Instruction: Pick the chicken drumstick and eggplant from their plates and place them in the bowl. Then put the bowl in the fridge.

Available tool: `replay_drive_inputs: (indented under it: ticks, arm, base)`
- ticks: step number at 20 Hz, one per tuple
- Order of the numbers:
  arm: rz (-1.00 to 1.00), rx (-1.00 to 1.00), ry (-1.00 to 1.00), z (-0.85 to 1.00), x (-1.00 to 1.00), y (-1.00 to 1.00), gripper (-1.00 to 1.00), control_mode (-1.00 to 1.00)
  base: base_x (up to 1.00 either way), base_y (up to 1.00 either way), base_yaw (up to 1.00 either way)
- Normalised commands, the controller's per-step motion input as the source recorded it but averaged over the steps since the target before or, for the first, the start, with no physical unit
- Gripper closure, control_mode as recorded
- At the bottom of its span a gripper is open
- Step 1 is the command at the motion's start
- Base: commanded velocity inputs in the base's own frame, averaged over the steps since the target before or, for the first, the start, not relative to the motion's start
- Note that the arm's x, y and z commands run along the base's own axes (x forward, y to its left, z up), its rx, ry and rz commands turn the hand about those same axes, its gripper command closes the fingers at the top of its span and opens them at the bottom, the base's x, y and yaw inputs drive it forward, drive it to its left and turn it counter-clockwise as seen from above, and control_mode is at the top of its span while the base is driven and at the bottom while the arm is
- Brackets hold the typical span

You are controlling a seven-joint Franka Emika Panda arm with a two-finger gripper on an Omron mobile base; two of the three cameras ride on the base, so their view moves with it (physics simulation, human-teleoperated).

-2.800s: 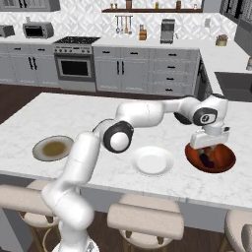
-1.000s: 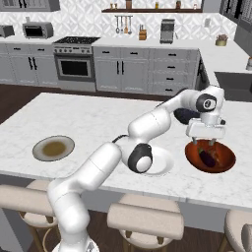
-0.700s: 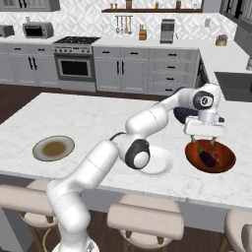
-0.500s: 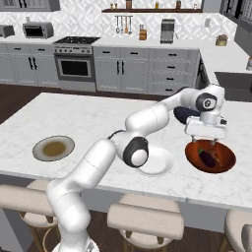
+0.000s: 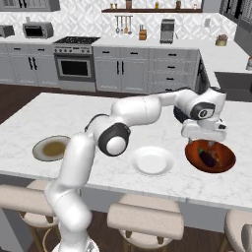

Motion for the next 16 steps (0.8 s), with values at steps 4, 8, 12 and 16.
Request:
replay_drive_inputs:
  ticks: [4,8,12,16]
  arm:
    - [0.00,-0.41,0.06,-0.01,0.41,0.21,-1.00,-1.00]
    - [0.00,-0.33,0.21,0.00,0.49,0.00,-1.00,-1.00]
    - [0.00,-0.14,0.18,0.00,0.12,-0.09,-1.00,-1.00]
    - [0.00,-0.09,0.09,-0.09,0.07,0.03,-1.00,-1.00]
  base:
    - [0.00,0.00,0.00]
    - [0.00,0.00,0.00]
    - [0.00,0.00,0.00]
    - [0.00,0.00,0.00]
